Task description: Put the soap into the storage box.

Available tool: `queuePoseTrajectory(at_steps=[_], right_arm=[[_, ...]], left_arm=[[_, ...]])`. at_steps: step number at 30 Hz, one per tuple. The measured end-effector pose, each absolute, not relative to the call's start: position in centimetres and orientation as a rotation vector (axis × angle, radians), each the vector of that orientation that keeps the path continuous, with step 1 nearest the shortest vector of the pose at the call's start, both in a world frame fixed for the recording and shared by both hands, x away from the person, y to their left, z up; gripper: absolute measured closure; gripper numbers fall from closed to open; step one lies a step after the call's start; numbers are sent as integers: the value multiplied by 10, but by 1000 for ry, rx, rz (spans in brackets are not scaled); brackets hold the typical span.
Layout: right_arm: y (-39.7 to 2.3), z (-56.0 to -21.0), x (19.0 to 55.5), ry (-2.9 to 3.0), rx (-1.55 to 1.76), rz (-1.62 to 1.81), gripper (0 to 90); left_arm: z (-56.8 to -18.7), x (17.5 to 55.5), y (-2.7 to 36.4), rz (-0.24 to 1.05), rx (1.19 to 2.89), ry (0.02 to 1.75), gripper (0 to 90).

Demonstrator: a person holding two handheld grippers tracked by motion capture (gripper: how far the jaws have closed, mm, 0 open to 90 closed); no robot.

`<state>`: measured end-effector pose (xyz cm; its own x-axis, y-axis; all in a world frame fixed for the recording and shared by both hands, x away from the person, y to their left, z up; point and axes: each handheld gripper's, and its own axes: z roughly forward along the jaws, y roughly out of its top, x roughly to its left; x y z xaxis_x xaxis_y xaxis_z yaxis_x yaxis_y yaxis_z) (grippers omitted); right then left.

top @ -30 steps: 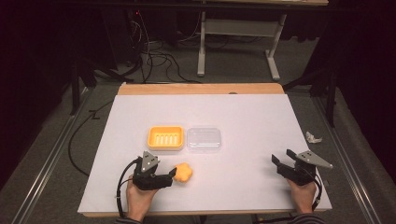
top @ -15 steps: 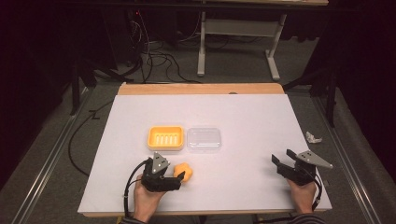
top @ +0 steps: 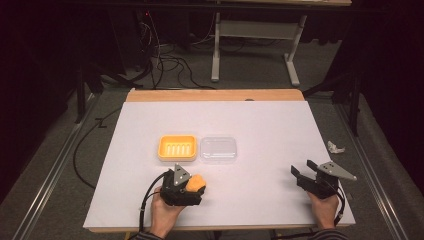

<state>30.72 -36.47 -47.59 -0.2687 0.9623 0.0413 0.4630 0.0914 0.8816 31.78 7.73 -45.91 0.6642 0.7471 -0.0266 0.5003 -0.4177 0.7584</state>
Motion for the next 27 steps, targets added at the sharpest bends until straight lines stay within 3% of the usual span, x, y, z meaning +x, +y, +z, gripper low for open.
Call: queuePoseTrajectory(at_steps=[27], right_arm=[[-365,-476,308,1800,1399,1116,313]], left_arm=[[-476,324,63,435,2189,1007,187]])
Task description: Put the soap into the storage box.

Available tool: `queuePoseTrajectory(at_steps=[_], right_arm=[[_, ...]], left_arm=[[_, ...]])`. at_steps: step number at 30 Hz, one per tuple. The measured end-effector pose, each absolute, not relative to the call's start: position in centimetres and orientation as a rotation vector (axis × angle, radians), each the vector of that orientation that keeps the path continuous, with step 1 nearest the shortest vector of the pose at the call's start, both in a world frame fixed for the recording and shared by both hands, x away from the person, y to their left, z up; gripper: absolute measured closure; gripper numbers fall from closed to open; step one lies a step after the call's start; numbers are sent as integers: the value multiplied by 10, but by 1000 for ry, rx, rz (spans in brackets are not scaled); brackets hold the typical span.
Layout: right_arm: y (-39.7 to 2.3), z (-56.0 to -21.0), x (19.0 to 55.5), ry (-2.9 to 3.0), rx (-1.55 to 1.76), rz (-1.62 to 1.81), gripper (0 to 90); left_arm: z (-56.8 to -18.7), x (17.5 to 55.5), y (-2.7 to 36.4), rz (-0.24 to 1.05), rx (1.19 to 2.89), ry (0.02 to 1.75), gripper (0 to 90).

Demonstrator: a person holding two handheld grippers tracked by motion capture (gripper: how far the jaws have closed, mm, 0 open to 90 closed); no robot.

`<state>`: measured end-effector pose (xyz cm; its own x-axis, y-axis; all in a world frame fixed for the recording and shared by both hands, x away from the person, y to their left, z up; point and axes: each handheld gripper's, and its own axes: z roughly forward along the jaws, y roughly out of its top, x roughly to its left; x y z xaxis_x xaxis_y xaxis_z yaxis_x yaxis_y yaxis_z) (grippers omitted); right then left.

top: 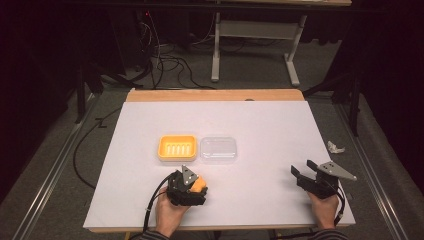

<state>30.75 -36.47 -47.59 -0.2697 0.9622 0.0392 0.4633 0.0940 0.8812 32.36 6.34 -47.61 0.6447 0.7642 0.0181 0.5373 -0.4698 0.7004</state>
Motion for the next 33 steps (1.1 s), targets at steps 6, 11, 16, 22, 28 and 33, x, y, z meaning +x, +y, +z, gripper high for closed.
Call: queuePoseTrajectory(at_steps=[6,11,16,22,28,33], right_arm=[[-364,-476,307,1800,1399,1113,313],[-364,-476,308,1803,1398,1112,313],[-364,-476,308,1804,1397,1110,312],[-364,-476,308,1804,1395,1111,312],[-364,-476,307,1804,1396,1114,311],[-364,-476,307,1801,1397,1115,311]], left_arm=[[-478,323,61,455,2204,1008,218],[-478,323,61,443,2202,1004,249],[-477,323,61,443,2200,1016,267],[-477,323,62,442,2200,1009,272],[-477,323,62,452,2200,1011,273],[-475,323,64,449,2193,1015,274]])
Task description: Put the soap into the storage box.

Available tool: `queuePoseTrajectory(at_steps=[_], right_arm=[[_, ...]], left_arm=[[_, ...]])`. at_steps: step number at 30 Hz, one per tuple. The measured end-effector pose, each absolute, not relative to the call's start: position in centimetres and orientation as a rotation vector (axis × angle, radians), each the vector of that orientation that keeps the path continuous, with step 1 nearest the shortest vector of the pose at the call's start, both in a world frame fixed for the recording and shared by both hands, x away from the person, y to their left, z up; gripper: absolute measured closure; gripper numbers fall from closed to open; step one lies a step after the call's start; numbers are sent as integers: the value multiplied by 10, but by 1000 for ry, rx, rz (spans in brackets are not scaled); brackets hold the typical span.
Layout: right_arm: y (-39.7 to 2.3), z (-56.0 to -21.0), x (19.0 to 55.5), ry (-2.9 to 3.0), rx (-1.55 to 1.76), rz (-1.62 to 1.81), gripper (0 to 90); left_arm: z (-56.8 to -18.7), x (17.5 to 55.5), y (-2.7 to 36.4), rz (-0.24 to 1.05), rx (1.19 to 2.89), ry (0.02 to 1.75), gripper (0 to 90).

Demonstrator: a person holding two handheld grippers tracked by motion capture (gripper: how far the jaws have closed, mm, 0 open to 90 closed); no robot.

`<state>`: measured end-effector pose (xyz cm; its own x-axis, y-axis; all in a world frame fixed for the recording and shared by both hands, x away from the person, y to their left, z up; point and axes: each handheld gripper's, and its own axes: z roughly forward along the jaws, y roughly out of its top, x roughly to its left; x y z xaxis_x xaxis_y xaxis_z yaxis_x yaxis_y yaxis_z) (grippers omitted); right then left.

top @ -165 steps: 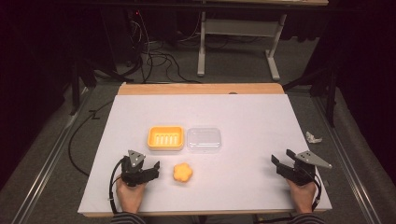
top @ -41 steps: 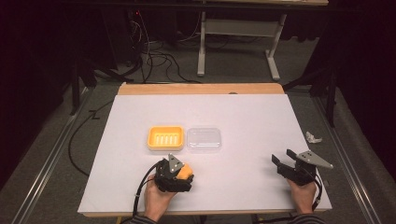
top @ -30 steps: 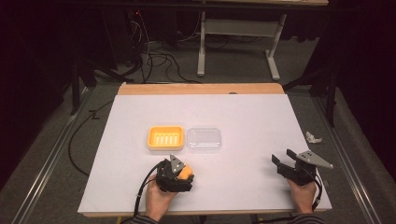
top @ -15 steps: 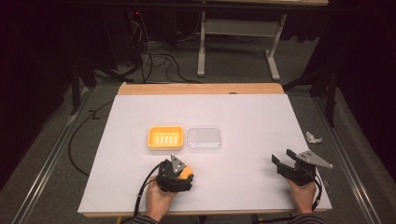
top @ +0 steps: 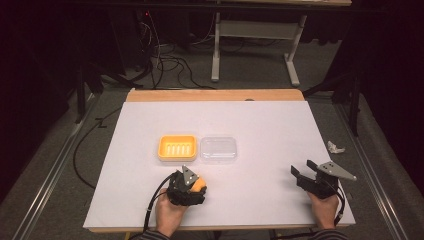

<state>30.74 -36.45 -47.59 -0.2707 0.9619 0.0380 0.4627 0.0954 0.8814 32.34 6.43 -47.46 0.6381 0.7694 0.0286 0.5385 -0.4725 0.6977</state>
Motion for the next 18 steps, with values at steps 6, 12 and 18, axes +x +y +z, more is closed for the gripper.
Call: queuePoseTrajectory(at_steps=[6,12,18], right_arm=[[-364,-476,307,1803,1397,1114,310],[-364,-476,307,1803,1394,1113,310],[-364,-476,307,1804,1393,1112,310]], left_arm=[[-471,324,69,438,2176,1023,274],[-469,324,71,429,2172,1023,275],[-460,323,75,431,2163,1009,274]])
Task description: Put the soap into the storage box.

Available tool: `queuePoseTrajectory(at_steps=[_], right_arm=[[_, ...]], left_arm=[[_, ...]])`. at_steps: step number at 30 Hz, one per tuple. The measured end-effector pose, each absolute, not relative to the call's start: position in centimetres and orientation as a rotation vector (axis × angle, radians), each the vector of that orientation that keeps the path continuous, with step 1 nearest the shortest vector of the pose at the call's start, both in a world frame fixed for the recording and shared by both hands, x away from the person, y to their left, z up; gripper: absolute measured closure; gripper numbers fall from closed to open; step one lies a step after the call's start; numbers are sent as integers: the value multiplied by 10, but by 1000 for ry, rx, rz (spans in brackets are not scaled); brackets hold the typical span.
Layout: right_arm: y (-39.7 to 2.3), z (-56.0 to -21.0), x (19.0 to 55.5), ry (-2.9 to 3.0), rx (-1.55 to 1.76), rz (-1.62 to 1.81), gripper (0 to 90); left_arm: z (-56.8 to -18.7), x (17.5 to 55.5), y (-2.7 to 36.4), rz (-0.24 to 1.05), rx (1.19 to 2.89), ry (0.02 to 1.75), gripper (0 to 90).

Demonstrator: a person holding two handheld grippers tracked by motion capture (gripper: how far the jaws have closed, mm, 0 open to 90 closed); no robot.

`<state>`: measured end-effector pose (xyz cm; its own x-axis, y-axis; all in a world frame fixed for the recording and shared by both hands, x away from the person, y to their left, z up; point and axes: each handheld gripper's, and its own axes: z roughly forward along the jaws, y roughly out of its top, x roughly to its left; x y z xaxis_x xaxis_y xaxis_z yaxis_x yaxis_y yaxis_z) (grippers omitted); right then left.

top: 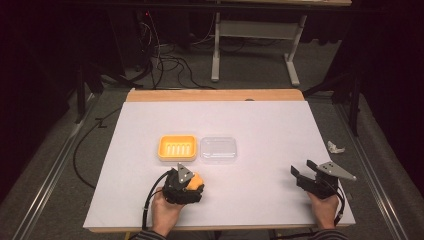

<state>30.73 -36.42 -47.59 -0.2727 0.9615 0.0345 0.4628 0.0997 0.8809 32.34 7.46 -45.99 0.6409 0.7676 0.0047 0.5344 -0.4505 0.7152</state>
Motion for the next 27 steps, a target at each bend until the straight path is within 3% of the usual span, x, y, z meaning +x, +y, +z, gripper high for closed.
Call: queuePoseTrajectory(at_steps=[27], right_arm=[[-363,-476,308,1809,1392,1097,307]], left_arm=[[-433,333,92,446,2090,1020,274]])
